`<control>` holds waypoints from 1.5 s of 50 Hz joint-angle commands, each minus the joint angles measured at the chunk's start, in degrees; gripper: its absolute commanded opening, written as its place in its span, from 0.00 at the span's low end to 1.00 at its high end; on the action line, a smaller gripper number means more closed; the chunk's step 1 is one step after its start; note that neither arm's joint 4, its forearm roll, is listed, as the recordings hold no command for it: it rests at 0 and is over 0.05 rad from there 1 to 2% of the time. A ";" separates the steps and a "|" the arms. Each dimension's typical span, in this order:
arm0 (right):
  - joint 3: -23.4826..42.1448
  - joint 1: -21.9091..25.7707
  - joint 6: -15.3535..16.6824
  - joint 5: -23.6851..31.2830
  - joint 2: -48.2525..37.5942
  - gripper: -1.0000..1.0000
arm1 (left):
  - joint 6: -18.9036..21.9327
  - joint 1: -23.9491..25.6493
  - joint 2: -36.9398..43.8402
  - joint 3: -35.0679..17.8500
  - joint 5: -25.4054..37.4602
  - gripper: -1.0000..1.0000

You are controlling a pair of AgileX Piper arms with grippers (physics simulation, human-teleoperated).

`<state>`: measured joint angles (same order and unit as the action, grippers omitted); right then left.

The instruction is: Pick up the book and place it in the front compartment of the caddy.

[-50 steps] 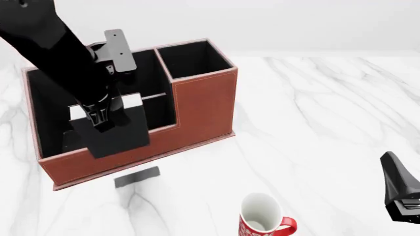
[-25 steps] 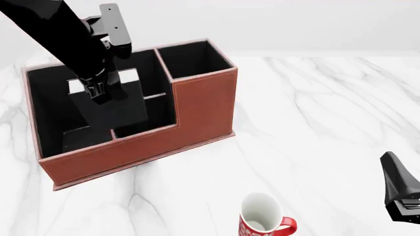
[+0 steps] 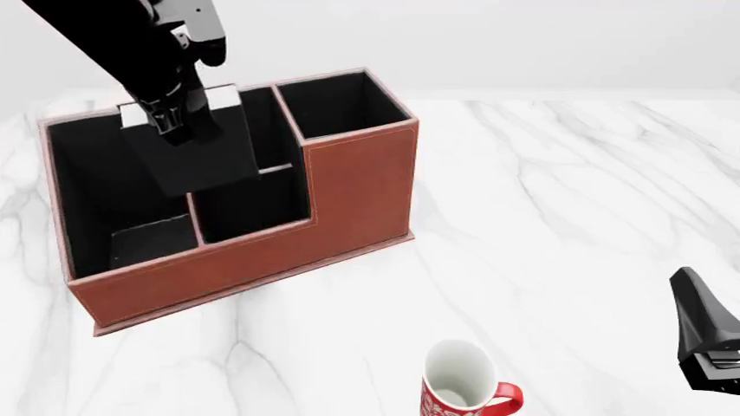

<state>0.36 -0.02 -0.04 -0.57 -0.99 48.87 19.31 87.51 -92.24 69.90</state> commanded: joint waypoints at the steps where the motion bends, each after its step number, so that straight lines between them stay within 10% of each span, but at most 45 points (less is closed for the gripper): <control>1: -0.03 0.00 0.01 0.00 0.03 1.00 | 2.30 -0.91 0.71 -3.14 0.00 0.00; 75: -0.04 0.05 0.04 0.47 0.52 1.00 | 3.52 -1.61 11.92 -21.15 0.00 0.00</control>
<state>0.35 0.03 -0.02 -0.14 -0.54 52.19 16.99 98.05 -111.25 69.90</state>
